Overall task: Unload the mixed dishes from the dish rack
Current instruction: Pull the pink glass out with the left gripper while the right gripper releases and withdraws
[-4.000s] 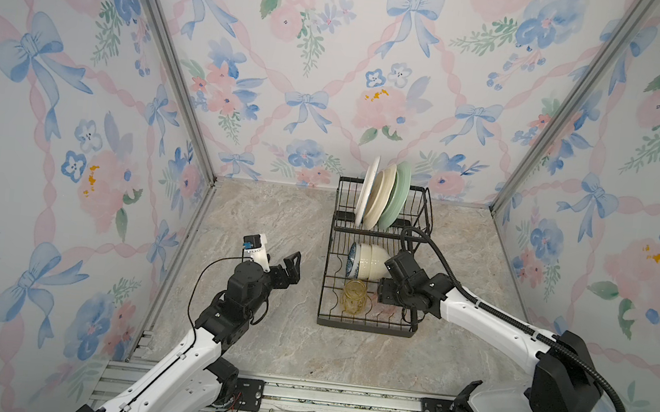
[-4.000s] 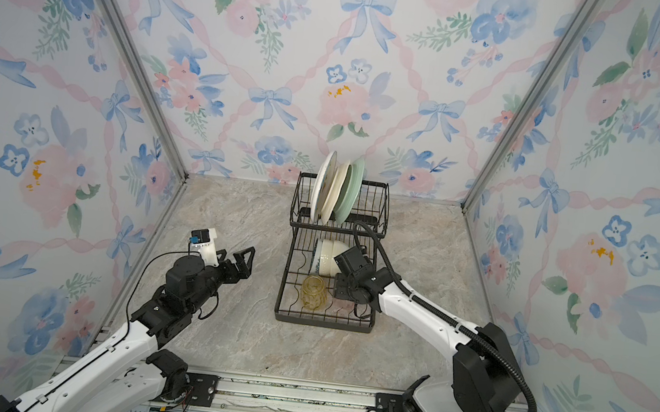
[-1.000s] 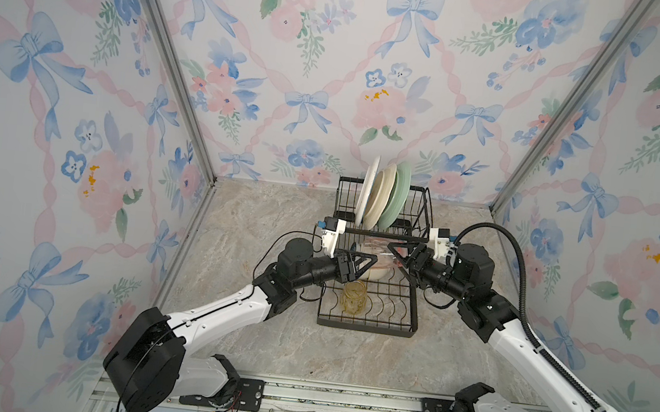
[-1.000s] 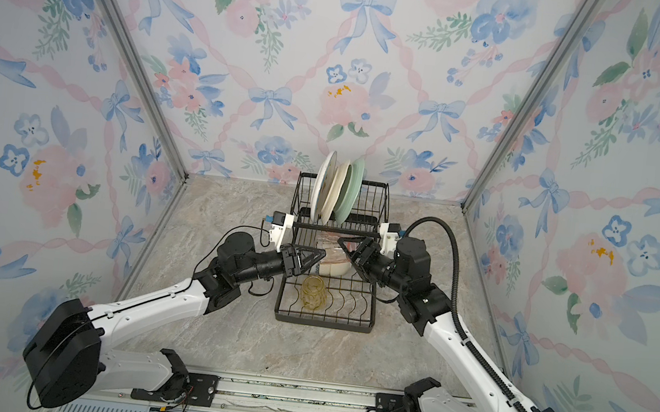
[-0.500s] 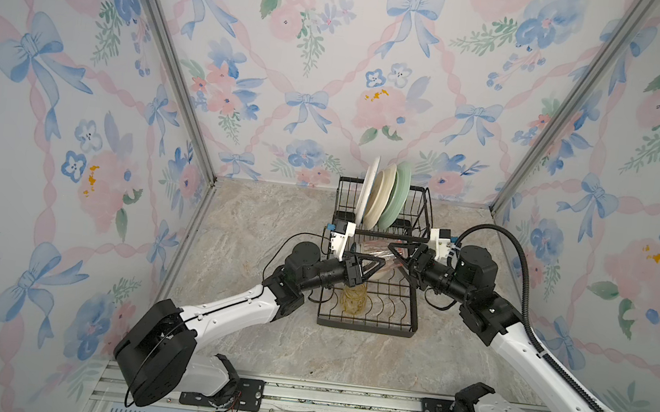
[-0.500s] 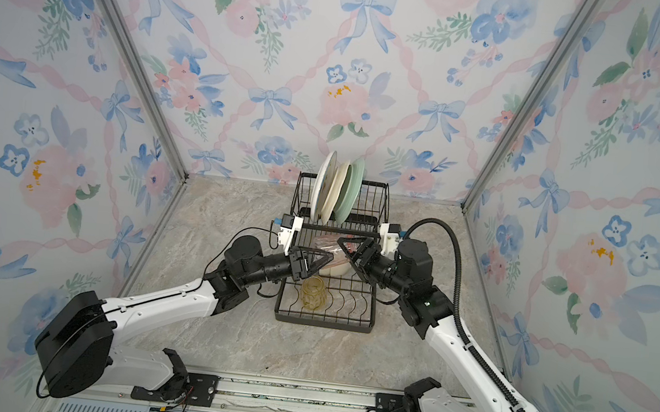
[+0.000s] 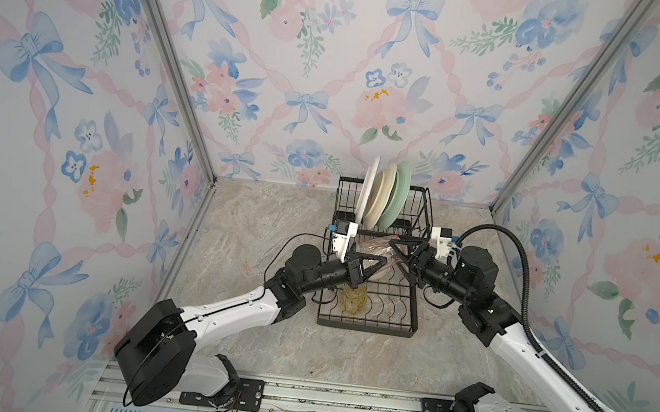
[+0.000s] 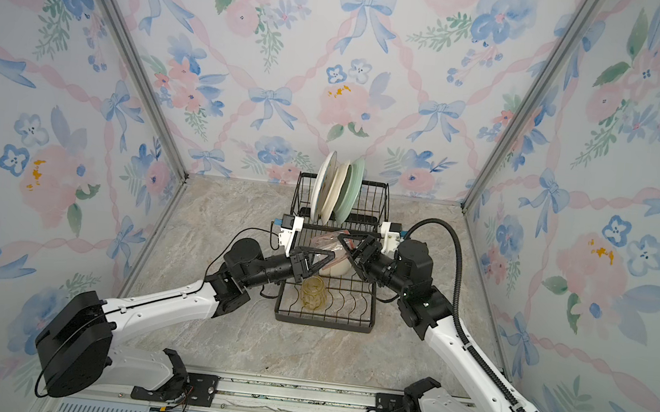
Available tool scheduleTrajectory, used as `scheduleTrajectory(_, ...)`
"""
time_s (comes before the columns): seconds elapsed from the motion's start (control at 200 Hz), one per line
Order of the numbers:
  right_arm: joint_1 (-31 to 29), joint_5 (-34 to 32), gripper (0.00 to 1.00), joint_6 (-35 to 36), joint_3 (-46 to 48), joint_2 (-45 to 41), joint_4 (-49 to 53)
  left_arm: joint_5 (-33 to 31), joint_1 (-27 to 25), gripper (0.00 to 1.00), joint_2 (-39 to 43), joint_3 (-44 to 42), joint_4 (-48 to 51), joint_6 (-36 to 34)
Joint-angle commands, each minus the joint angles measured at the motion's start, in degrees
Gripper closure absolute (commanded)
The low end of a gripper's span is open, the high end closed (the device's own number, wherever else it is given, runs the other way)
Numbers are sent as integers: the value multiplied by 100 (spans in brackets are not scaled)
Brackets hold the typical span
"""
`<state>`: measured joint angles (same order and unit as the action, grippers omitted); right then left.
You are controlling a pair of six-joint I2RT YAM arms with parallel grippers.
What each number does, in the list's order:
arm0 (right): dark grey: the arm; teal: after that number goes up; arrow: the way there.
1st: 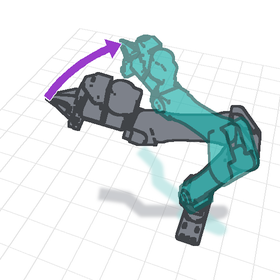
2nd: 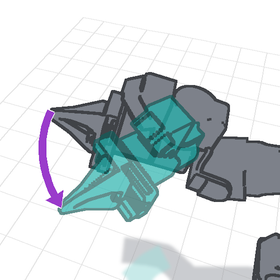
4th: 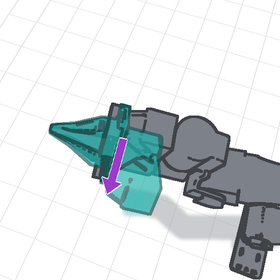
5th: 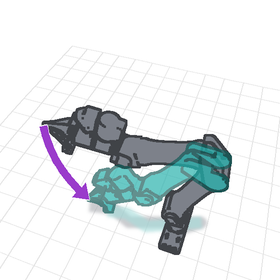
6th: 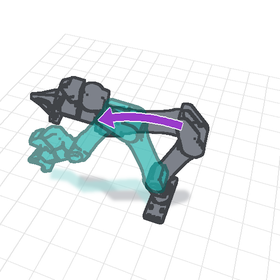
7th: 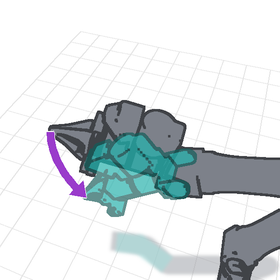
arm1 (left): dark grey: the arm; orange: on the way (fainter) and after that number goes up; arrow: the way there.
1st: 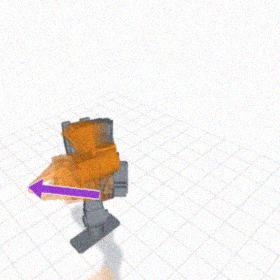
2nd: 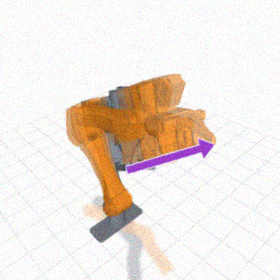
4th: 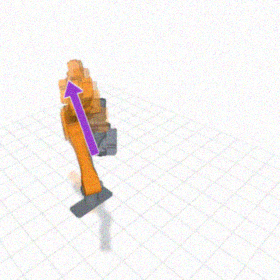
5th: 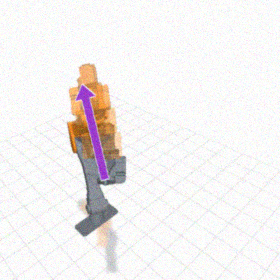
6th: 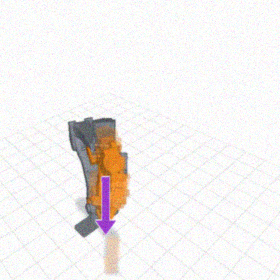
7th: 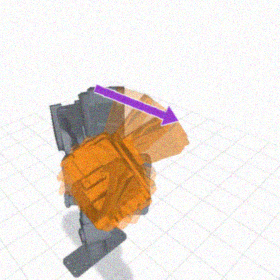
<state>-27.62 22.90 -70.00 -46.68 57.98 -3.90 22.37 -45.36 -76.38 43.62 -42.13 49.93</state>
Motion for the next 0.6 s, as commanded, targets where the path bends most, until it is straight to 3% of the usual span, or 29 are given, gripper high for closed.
scheduleTrajectory(0.0, -148, 91, 43, 262, 112, -144, 126, -466, 55, 100, 97, -99, 268, -339)
scheduleTrajectory(0.125, -142, -60, 30, 385, 102, -258, 343, -664, 54, 100, 341, -338, 508, -452)
scheduleTrajectory(0.32, -100, -383, 21, 688, 55, -492, 830, -1007, 44, 100, 761, -442, 1327, -811)
scheduleTrajectory(0.595, -490, -1645, 14, 1857, -213, -896, 2090, -2543, 28, 100, 1659, -291, 3718, -1664)
